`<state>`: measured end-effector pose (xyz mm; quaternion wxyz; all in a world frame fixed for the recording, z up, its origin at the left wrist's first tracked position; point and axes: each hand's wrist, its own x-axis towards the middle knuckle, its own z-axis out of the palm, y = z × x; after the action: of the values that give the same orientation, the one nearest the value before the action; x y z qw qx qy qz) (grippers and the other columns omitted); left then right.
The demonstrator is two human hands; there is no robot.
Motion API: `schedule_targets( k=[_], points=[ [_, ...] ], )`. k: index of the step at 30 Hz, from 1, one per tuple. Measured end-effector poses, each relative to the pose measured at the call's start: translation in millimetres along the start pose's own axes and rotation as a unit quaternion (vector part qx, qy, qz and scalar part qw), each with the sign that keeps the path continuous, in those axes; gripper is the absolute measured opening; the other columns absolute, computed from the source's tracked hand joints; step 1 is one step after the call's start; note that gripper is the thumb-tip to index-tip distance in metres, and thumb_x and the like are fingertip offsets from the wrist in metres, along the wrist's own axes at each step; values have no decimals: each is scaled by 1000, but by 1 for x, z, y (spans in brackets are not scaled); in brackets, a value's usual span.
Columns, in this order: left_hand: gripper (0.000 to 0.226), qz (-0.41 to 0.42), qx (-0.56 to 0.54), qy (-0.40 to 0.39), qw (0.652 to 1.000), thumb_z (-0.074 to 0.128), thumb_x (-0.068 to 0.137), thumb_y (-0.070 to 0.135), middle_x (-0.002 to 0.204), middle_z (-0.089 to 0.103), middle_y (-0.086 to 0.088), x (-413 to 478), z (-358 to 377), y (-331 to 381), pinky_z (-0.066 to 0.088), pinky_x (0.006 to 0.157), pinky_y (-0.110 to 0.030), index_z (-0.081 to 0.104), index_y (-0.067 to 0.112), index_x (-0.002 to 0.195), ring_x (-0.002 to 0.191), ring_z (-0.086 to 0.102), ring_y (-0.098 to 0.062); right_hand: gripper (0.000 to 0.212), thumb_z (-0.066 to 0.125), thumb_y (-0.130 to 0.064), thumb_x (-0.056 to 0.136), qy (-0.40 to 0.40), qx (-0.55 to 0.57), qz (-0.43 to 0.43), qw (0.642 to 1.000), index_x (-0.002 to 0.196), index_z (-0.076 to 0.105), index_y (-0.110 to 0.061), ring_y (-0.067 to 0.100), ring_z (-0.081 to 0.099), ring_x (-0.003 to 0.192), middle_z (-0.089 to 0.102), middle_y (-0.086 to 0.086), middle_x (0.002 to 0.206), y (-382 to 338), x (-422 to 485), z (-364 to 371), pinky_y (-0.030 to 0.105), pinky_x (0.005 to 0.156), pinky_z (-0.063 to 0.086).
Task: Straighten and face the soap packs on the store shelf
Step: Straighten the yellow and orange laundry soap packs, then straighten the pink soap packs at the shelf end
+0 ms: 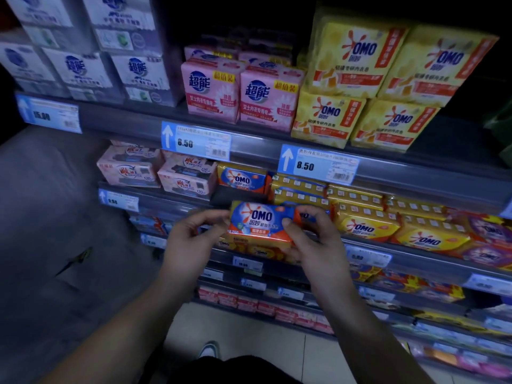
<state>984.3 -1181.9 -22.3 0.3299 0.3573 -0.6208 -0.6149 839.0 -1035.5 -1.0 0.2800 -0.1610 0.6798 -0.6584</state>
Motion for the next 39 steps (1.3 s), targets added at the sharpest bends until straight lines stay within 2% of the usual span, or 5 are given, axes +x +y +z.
schedule_targets(
  k=[11, 18, 23, 29, 39],
  points=[
    [42, 70, 10, -16, 997, 69, 90, -3, 103, 77, 17, 35, -17, 6, 52, 84, -12, 71, 38, 102, 102, 70, -1, 54, 62, 4, 95, -26, -52, -34, 998, 135, 53, -31, -5, 58, 122, 61, -12, 134, -4, -5, 50, 20, 101, 51],
    [54, 70, 18, -78, 994, 68, 87, -11, 112, 70, 27, 49, -18, -4, 48, 96, -19, 62, 35, 116, 111, 61, 9, 57, 64, 6, 93, -15, -77, -22, 997, 141, 48, -20, -7, 55, 123, 58, -8, 134, 11, -8, 63, 38, 112, 47],
    [53, 25, 77, -128, 989, 68, 80, 21, 127, 66, 20, 46, -29, -14, 51, 101, -34, 58, 37, 129, 124, 57, 2, 62, 63, 7, 92, 7, -107, -37, 994, 142, 46, -25, -10, 53, 122, 55, -4, 138, 16, -3, 61, 11, 91, 51],
    [70, -1, 62, -168, 984, 68, 90, -3, 140, 57, 10, 52, -29, -25, 49, 100, -19, 44, 33, 145, 137, 46, -2, 64, 60, 9, 94, -3, -91, -20, 996, 147, 43, -21, -31, 54, 100, 54, -15, 132, 21, 3, 70, -1, 77, 46],
    [41, 90, 117, -12, 989, 62, 83, 7, 105, 71, -5, 68, -74, -35, 53, 88, -26, 67, 13, 124, 98, 68, -14, 33, 61, 12, 91, 43, -139, -73, 987, 116, 65, -8, 13, 67, 102, 69, 7, 110, 29, -2, 117, 29, 95, 53]
  ],
)
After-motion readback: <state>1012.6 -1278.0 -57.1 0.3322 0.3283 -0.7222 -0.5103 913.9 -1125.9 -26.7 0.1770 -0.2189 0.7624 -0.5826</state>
